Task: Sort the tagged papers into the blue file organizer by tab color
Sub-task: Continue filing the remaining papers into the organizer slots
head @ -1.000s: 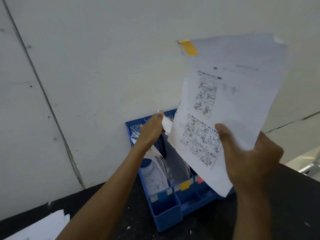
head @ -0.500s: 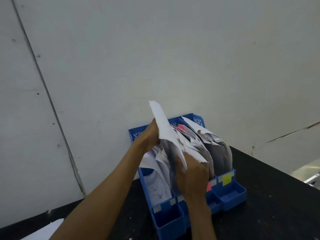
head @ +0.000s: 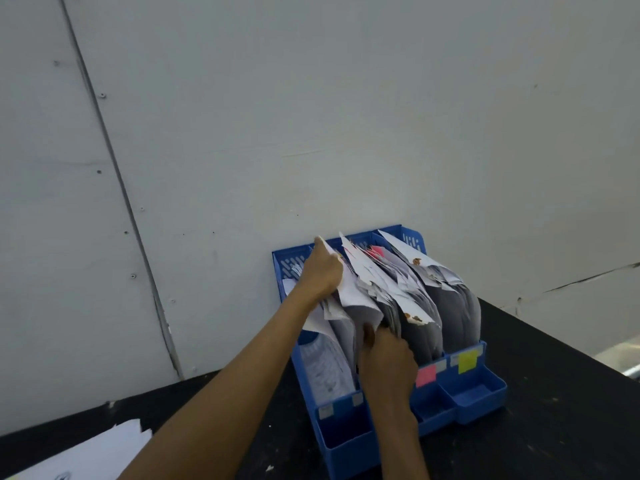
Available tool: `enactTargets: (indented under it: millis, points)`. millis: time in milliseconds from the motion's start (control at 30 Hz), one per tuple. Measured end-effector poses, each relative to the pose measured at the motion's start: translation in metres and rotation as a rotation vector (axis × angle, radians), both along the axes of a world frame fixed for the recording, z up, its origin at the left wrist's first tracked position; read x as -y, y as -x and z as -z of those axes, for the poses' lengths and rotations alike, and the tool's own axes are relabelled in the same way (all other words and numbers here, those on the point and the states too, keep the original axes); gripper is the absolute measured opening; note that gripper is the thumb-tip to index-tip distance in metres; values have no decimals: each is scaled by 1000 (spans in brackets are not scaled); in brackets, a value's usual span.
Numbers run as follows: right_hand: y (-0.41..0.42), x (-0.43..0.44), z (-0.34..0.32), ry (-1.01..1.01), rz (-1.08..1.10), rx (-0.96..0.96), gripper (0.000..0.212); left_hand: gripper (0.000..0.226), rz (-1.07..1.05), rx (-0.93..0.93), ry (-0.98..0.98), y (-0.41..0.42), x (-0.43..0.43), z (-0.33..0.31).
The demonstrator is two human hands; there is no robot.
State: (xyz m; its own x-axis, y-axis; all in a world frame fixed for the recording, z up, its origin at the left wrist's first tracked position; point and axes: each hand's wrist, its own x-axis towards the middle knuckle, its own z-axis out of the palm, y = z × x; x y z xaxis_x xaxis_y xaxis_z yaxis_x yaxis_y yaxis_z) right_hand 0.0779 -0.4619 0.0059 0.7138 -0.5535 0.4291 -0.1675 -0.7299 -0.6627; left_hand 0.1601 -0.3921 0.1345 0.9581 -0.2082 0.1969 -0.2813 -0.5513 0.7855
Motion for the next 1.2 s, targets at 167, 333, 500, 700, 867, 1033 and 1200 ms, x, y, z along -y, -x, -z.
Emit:
enactTargets:
  millis: [167, 333, 500, 700, 867, 1033, 1200]
  points:
    - [-4, 12, 9, -140, -29, 32, 22, 66, -41, 198, -172, 9, 4, 12]
    - [-9, 15, 1, -198, -64, 101, 16, 55, -101, 460, -65, 10, 6, 23]
    - [-6, 13, 1, -196, -123, 56, 12, 69, 120, 197, 228, 3, -9, 3]
    - [14, 5, -32, -155, -51, 434, 35, 57, 20, 294, 311, 25, -95, 8]
    - [15, -39, -32, 16, -50, 586, 35, 43, -308, 258, -50, 58, -238, 98]
    - [38, -132, -27, 83, -235, 747, 19, 34, -837, 42, -113, 128, -370, 182]
    - [65, -252, 34, -35, -607, -4, 13, 41, -978, -55, -184, 168, -422, 212]
